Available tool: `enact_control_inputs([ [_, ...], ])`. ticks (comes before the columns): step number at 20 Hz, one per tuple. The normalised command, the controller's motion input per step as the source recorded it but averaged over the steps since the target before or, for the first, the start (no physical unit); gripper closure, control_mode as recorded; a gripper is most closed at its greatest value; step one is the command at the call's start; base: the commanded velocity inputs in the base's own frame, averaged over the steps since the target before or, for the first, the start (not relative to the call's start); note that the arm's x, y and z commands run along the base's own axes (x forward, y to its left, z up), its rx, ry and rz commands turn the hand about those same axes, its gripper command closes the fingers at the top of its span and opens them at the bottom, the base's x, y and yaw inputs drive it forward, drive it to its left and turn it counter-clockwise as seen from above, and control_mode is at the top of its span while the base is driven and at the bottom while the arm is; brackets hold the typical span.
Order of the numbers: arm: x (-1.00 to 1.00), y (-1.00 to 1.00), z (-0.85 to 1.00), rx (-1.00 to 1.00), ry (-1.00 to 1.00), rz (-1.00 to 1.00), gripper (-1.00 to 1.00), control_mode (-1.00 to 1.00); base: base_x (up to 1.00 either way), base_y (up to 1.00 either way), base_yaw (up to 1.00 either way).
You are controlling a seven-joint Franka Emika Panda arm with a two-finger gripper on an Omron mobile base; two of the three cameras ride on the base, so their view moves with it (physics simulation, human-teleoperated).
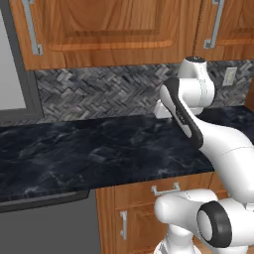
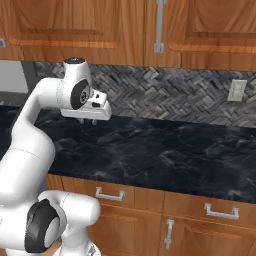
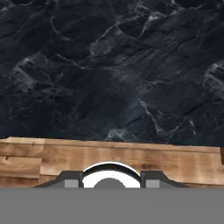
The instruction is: Open the dishwasher door and pull out the top rack.
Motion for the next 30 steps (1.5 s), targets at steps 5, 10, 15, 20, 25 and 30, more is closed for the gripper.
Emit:
enact_control_inputs([
  [5, 0.00, 0.00, 0.00, 0.00, 0.00, 0.00, -1.00, 1.00, -0.08, 0.00, 0.25],
  [10, 0.00, 0.00, 0.00, 0.00, 0.00, 0.00, -1.00, 1.00, -0.23, -0.28, 0.59],
  [15, 0.00, 0.00, 0.00, 0.00, 0.00, 0.00, -1.00, 1.00, -0.05, -0.25, 0.60],
  [20, 0.00, 0.00, 0.00, 0.00, 0.00, 0.00, -1.00, 1.00, 0.05, -0.30, 0.62],
  [25, 0.00, 0.00, 0.00, 0.00, 0.00, 0.00, -1.00, 1.00, 0.35, -0.47, 0.56],
  [30, 0.00, 0.00, 0.00, 0.00, 0.00, 0.00, -1.00, 1.00, 0.17, -0.67, 0.35],
])
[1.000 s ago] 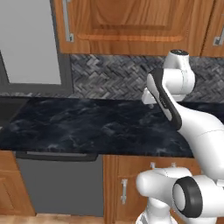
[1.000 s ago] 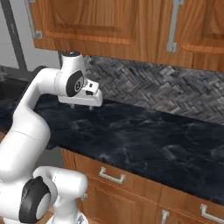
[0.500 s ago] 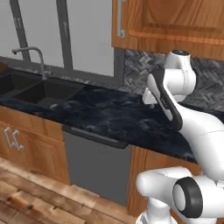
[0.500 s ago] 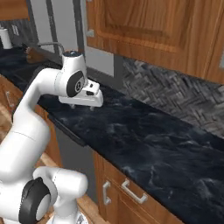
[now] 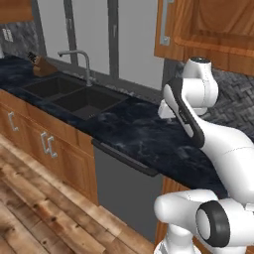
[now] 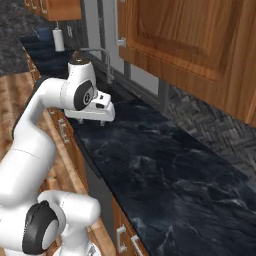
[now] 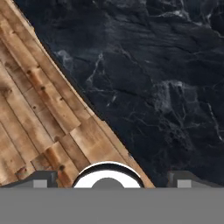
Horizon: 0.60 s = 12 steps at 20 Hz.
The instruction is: Open the dishwasher door and pull out the top rack.
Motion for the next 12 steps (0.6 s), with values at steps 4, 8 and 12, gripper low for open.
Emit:
enact_control_inputs([
  [4, 0.00, 0.00, 0.00, 0.00, 0.00, 0.00, -1.00, 1.00, 0.02, -0.72, 0.31],
  [8, 0.00, 0.00, 0.00, 0.00, 0.00, 0.00, -1.00, 1.00, 0.04, -0.45, 0.18],
  [12, 0.00, -0.02, 0.00, 0.00, 0.00, 0.01, -1.00, -1.00, 0.08, -0.22, 0.05],
])
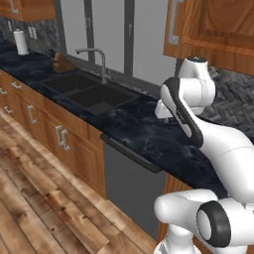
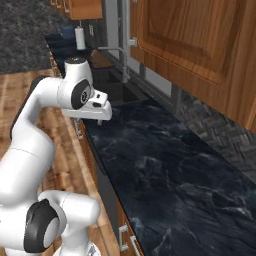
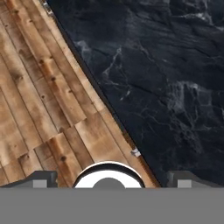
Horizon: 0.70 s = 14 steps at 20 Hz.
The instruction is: Open the dishwasher door and pull out the top rack.
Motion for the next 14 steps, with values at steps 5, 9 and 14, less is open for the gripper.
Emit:
enact_control_inputs([
  [5, 0.00, 0.44, -0.39, -0.17, 0.02, 0.07, -1.00, -1.00, 0.00, 0.00, 0.00],
  [9, 0.17, 1.00, -1.00, -0.64, 0.03, 0.13, -1.00, -1.00, 0.00, 0.00, 0.00],
  [14, 0.41, 0.91, -1.00, -0.65, 0.06, 0.07, -1.00, -1.00, 0.00, 0.00, 0.00],
])
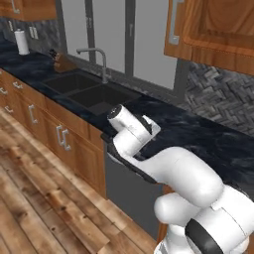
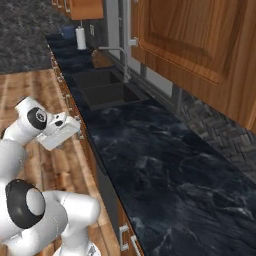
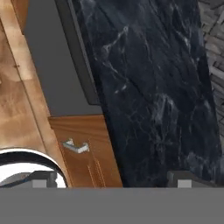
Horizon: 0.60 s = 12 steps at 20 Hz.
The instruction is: Open the dishwasher door and pull out the top rack.
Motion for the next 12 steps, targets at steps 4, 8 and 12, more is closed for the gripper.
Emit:
enact_control_inputs([
  [4, 0.61, 0.43, -0.73, -0.41, 0.26, 0.03, -1.00, -1.00, 0.00, 0.00, 0.00],
  [8, 0.81, 0.24, -0.58, -0.30, 0.37, 0.00, -1.00, -1.00, 0.00, 0.00, 0.00],
  [12, 0.70, 0.22, -0.57, -0.36, 0.18, -0.03, -1.00, -1.00, 0.00, 0.00, 0.00],
])
